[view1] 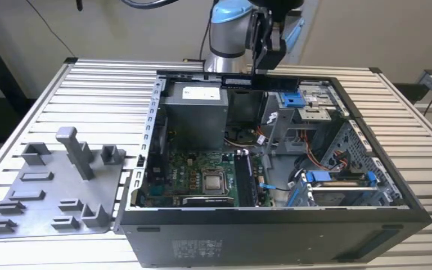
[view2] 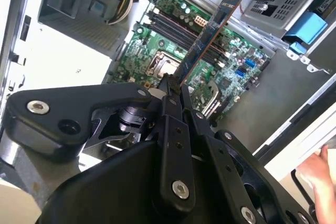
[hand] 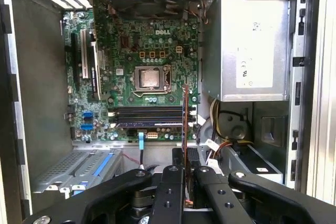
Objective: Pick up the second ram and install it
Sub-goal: 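Pick up the second ram and move it above second insertion slot, then insert the second ram into the second slot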
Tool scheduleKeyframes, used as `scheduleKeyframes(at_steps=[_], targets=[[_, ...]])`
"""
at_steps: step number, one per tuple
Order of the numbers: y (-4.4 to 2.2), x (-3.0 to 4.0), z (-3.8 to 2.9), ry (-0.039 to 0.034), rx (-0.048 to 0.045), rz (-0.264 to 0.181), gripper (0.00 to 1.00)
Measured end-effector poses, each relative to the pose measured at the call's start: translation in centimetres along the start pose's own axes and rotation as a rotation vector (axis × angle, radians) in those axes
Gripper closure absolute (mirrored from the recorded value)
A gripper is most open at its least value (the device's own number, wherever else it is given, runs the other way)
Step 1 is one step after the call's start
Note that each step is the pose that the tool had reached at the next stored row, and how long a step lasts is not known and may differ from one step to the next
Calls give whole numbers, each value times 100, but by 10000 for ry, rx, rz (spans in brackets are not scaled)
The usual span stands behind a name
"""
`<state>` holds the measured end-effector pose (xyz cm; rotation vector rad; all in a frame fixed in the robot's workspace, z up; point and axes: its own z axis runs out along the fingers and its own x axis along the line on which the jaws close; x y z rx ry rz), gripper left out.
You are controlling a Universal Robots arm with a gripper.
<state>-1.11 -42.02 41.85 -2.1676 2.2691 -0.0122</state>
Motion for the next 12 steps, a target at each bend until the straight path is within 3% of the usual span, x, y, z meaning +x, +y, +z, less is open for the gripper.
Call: scheduleKeyframes(at_steps=[12], targets=[[1,-20,1,7,-2,0,86]])
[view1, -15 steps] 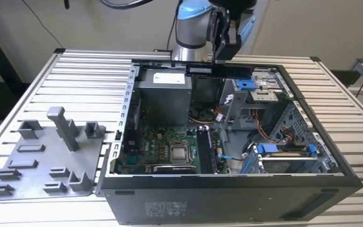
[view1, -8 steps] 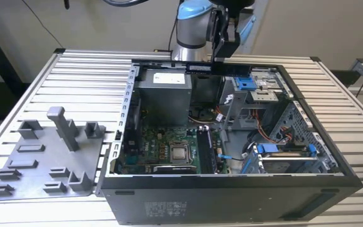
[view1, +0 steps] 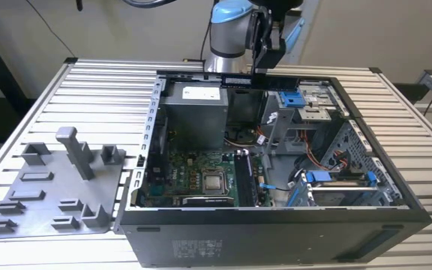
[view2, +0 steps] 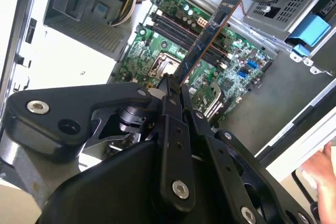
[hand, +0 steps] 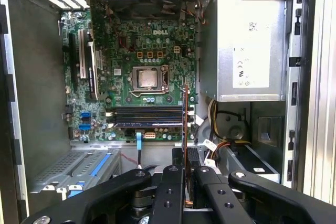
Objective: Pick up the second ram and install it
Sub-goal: 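Insert the second ram into the second slot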
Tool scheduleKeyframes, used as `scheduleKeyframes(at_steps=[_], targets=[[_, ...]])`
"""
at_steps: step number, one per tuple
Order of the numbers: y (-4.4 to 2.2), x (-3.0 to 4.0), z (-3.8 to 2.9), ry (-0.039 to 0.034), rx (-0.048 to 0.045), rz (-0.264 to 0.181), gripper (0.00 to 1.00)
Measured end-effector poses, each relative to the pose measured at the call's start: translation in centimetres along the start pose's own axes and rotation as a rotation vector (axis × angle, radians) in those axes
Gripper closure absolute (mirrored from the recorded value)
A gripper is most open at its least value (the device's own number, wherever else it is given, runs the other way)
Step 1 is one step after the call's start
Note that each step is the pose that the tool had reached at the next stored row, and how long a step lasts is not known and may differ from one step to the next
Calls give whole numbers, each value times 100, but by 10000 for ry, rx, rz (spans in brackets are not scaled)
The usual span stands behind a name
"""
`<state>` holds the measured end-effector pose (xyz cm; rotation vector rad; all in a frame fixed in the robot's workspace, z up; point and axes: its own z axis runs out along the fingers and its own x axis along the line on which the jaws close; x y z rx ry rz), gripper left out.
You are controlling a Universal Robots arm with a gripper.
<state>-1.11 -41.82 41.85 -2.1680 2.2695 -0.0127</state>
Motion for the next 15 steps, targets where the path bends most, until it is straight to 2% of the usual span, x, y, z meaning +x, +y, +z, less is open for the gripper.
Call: scheduleKeyframes(at_steps=[7,15], targets=[[0,0,2,1,0,123,86],[0,0,11,7,-2,687,86]])
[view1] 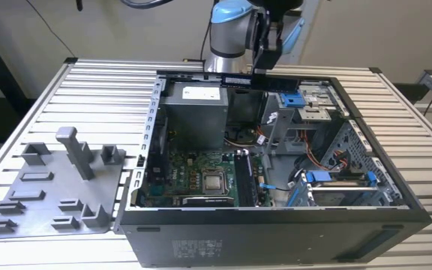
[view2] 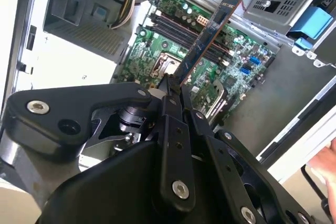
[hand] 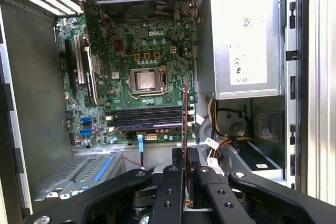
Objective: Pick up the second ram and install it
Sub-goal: 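Insert the second ram into the second slot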
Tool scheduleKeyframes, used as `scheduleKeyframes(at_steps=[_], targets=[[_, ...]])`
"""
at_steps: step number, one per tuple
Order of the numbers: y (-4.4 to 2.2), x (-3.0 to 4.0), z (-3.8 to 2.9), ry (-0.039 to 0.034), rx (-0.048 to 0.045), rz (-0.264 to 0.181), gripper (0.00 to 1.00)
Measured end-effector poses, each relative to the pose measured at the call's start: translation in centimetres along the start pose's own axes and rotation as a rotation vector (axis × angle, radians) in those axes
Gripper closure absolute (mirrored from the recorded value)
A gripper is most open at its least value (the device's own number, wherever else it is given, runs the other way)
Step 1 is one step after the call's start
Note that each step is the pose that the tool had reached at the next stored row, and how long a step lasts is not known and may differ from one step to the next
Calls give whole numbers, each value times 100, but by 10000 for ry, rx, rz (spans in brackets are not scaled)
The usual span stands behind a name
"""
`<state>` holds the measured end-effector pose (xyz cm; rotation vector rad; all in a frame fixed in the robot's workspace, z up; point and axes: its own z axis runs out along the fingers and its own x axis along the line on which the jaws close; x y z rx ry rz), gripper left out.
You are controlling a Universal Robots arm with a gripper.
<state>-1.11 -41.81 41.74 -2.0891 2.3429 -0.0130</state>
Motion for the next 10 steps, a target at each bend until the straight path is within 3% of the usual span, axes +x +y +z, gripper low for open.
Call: scheduleKeyframes(at_steps=[10], targets=[[0,0,15,13,-5,1353,86]])
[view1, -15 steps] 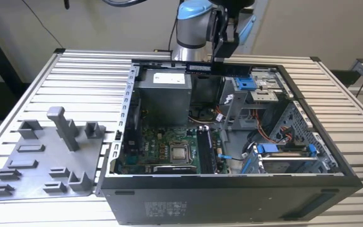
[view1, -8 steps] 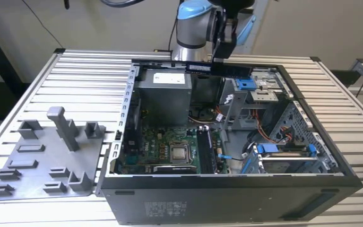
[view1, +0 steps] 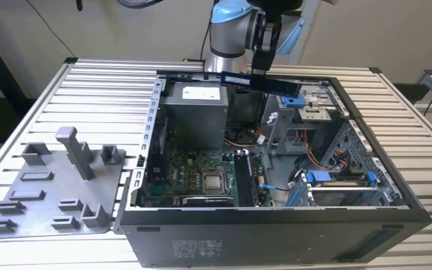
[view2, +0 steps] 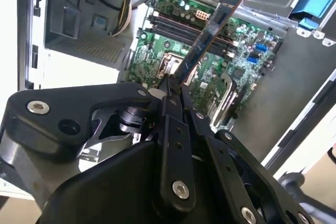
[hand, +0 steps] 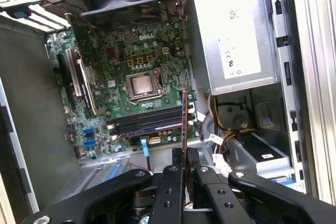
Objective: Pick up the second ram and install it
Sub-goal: 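Insert the second ram into the second slot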
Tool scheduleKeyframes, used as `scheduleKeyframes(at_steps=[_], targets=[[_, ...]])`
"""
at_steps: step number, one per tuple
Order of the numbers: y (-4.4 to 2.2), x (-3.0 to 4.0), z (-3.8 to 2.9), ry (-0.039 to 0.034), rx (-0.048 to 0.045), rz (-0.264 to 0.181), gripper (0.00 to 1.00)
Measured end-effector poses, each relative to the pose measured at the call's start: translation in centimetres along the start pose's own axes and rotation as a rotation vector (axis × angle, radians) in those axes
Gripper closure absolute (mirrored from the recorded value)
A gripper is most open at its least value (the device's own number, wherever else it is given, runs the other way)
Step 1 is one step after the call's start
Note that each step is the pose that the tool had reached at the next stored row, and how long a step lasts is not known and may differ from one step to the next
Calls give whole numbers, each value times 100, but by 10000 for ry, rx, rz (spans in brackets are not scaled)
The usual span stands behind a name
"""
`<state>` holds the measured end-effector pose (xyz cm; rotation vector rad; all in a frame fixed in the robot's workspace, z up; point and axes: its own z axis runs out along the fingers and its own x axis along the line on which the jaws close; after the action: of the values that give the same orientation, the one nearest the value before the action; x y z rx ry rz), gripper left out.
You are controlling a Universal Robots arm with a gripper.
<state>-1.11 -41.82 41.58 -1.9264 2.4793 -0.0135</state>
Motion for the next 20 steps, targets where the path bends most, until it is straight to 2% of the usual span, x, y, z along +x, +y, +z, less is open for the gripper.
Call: scheduleKeyframes(at_steps=[20], targets=[[0,0,32,24,-12,3149,86]])
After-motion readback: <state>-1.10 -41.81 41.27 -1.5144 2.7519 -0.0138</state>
